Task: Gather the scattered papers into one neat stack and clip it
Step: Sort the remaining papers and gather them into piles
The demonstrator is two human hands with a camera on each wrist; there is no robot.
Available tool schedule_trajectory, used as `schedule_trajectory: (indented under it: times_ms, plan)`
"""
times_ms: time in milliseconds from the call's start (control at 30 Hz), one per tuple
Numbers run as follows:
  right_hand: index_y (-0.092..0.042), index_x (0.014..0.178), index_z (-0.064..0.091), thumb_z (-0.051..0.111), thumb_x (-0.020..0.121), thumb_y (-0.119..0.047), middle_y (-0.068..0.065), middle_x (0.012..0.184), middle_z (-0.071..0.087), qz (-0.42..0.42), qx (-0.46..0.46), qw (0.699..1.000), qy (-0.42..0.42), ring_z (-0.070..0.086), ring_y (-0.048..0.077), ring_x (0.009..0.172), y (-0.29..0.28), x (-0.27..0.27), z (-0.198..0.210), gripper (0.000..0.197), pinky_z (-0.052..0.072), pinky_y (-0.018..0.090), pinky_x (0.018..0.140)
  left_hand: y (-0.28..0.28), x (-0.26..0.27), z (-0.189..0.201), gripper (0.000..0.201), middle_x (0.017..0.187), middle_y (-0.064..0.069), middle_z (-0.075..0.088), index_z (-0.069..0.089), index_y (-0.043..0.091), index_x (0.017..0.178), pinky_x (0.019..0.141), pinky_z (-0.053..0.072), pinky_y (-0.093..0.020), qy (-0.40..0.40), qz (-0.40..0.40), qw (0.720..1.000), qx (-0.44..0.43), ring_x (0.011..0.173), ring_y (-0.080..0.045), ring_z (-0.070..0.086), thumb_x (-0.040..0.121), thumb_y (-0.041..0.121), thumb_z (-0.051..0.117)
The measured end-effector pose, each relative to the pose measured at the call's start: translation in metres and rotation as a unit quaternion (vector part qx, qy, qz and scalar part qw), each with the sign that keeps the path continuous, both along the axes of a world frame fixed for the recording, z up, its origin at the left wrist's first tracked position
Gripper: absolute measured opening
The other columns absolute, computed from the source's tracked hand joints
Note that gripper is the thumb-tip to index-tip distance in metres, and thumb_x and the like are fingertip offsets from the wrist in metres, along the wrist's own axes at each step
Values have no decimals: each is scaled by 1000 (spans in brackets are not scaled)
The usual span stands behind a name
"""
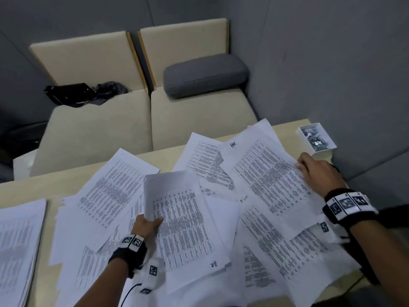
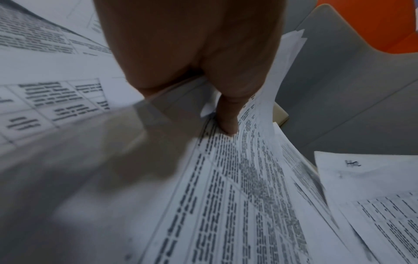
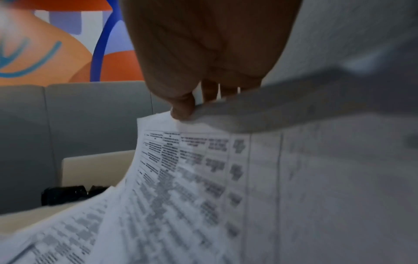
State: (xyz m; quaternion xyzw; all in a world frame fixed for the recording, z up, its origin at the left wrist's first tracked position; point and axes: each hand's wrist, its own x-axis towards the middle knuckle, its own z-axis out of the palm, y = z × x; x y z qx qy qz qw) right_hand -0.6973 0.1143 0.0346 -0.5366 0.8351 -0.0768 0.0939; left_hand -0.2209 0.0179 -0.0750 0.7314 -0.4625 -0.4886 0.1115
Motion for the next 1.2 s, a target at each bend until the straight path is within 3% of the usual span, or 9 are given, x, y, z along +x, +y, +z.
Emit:
schedule_trajectory:
  times_ms: [100, 200, 300, 400, 567, 767, 967, 1067, 1200]
  plan:
    - [-16, 91, 52, 44, 98, -27, 7, 126, 57, 13, -79, 997, -17, 59, 31, 103, 9, 5, 10, 15, 52, 48, 81, 3, 5, 3, 29, 60, -10, 57, 57, 0, 78, 49, 50, -27, 0, -28, 1000, 7, 50, -21, 54, 84, 23, 73]
    - [-20, 93, 44, 31, 97, -40, 15, 89, 63, -11, -109, 993, -40, 60, 36, 80, 10, 22, 29, 24, 53, 49, 70, 7, 10, 4, 30, 63, -11, 58, 58, -1, 80, 52, 52, -30, -1, -25, 1000, -5, 53, -22, 56, 83, 25, 74]
    - [-15, 97, 47, 41, 101, -26, 16, 77, 62, -22, -179, 979, -98, 57, 32, 68, 9, 55, 46, 13, 48, 38, 62, 14, 11, 2, 33, 65, -12, 59, 60, -3, 86, 57, 54, -37, 4, -34, 999, 0, 56, -24, 57, 81, 26, 75]
    - [-19, 100, 50, 46, 101, -21, 2, 83, 60, -53, -259, 916, -301, 53, 13, 70, 8, 99, 44, 5, 39, 27, 62, 21, 11, -1, 29, 66, -11, 60, 61, -3, 91, 58, 53, -34, 24, -21, 999, 15, 57, -24, 57, 83, 21, 74]
    - [-31, 93, 53, 47, 101, -25, -9, 104, 59, -169, -190, 797, -548, 54, 4, 94, 17, 161, -27, 12, 39, 23, 71, 41, 8, -5, 25, 72, -13, 63, 60, 0, 96, 58, 51, -29, 34, 11, 999, 40, 61, -24, 59, 86, 20, 71]
    - [-15, 94, 45, 43, 102, -25, -1, 72, 52, -89, 13, 915, -394, 45, 14, 58, 45, 192, -117, 13, 34, 26, 56, 53, 6, -10, 25, 72, -10, 62, 59, -6, 106, 57, 47, -25, 51, 22, 997, 53, 62, -22, 57, 89, 12, 66]
    - [-19, 94, 46, 43, 100, -33, -3, 68, 57, 4, 155, 941, -301, 50, 12, 55, 49, 213, -133, 15, 41, 26, 55, 47, -1, -19, 37, 105, -7, 60, 55, 18, 117, 89, 44, -39, 155, 65, 985, 49, 98, -23, 56, 93, 46, 56]
    - [-20, 89, 54, 47, 96, -41, -2, 75, 67, 63, 204, 930, -299, 62, 15, 64, 45, 210, -121, 24, 50, 28, 66, 46, -3, -23, 36, 82, -11, 70, 65, 6, 90, 70, 56, -40, 88, -25, 995, 33, 75, -31, 66, 74, 33, 82]
    - [-22, 83, 56, 57, 90, -34, -4, 81, 66, -20, 132, 964, -229, 64, 19, 76, 25, 142, -110, 14, 51, 27, 68, 42, -1, -32, 28, 66, -13, 64, 61, -1, 83, 50, 51, -27, 12, -70, 997, 30, 53, -24, 60, 77, 19, 80]
